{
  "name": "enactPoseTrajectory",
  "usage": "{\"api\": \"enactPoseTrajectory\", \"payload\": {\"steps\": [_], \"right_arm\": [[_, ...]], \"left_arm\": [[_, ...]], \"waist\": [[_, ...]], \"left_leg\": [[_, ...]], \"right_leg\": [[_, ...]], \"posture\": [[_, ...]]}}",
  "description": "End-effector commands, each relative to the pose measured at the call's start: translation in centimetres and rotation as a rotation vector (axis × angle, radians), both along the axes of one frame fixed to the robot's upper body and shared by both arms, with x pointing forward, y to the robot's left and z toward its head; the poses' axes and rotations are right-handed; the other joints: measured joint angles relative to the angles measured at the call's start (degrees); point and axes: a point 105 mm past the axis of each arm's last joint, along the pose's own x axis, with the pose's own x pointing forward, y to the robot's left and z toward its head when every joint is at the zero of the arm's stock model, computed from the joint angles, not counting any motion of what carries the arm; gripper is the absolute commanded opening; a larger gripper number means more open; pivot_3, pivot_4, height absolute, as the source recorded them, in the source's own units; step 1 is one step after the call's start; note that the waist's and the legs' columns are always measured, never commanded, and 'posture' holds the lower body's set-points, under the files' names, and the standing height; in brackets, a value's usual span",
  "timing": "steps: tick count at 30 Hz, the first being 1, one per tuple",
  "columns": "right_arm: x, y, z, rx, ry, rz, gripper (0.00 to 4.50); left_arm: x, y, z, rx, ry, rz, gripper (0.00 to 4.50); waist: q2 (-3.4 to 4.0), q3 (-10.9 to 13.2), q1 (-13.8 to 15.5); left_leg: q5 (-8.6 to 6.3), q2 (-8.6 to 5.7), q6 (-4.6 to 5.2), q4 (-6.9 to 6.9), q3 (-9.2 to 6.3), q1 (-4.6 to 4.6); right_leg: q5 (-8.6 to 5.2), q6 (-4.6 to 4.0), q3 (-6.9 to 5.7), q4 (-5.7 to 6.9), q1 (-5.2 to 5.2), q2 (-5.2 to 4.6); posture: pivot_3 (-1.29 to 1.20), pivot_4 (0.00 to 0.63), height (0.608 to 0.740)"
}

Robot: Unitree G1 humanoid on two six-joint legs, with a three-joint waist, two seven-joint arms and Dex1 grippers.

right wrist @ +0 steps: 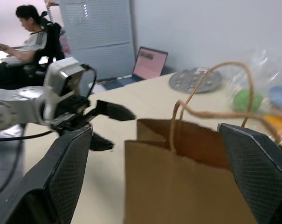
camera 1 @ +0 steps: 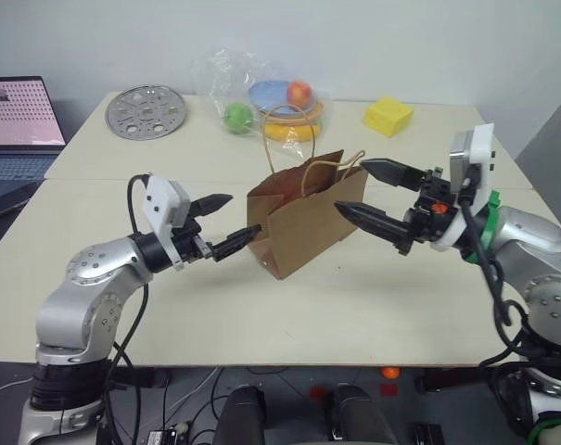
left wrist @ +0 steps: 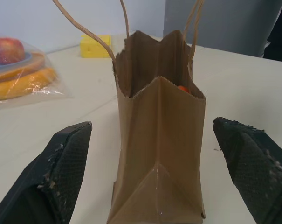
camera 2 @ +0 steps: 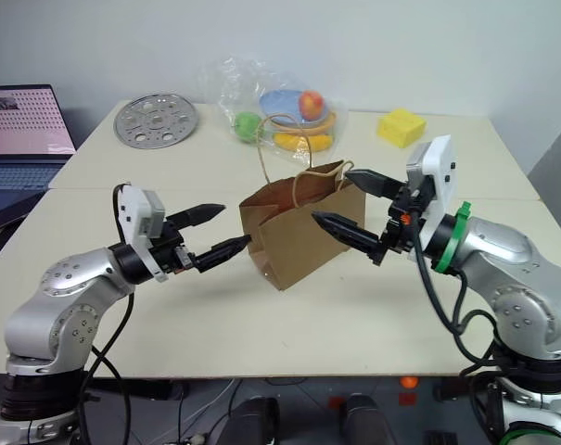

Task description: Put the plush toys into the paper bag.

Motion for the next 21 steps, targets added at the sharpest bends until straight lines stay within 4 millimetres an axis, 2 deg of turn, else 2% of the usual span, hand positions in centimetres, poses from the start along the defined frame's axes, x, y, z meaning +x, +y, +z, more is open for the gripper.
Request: {"api": "enactPoseTrajectory", "payload": {"steps": [1,9,14,17,21], "right_arm": [[-0.8,0.1,0.9,-0.002,-0.025,0.012,4.5],[-1.4,2.2,1.1,-0.033,-0.056,0.052,4.5],[-1.6,2.4,1.1,-0.039,-0.064,0.049,4.5],[-1.3,2.4,1.0,-0.04,-0.071,0.028,4.5],[-1.1,2.4,0.9,-0.038,-0.072,0.02,4.5]], "left_arm": [[0.6,-1.1,-0.3,0.002,-0.037,-0.009,4.46],[2.5,-2.4,-3.1,0.016,-0.028,0.005,4.46],[3.5,-2.9,-3.7,0.012,-0.048,0.026,4.46],[4.1,-3.8,-4.2,-0.003,-0.058,0.021,4.46],[5.1,-4.6,-4.0,-0.03,-0.078,0.022,4.46]], "waist": [[0.0,0.0,-0.06],[0.0,0.0,-0.21],[0.0,0.0,-0.17],[0.0,0.0,-0.14],[0.0,0.0,-0.12]], "left_leg": [[0.0,-0.01,0.0,0.0,0.0,-0.01],[-0.01,-0.02,0.01,-0.04,-0.06,-0.02],[-0.01,-0.02,0.02,-0.06,-0.09,-0.08],[-0.01,-0.04,0.01,-0.04,-0.08,-0.09],[-0.01,-0.05,0.02,0.0,-0.06,-0.09]], "right_leg": [[0.01,0.01,-0.01,-0.05,0.0,0.02],[0.1,0.17,-0.06,-0.01,-0.06,0.27],[0.09,0.17,-0.09,-0.06,-0.07,0.28],[0.1,0.18,-0.08,-0.06,-0.06,0.27],[0.14,0.26,-0.06,-0.08,-0.05,0.25]], "posture": [[0.0,0.15,0.74],[0.0,0.15,0.74],[0.0,0.15,0.74],[0.0,0.15,0.74],[0.0,0.15,0.74]]}}
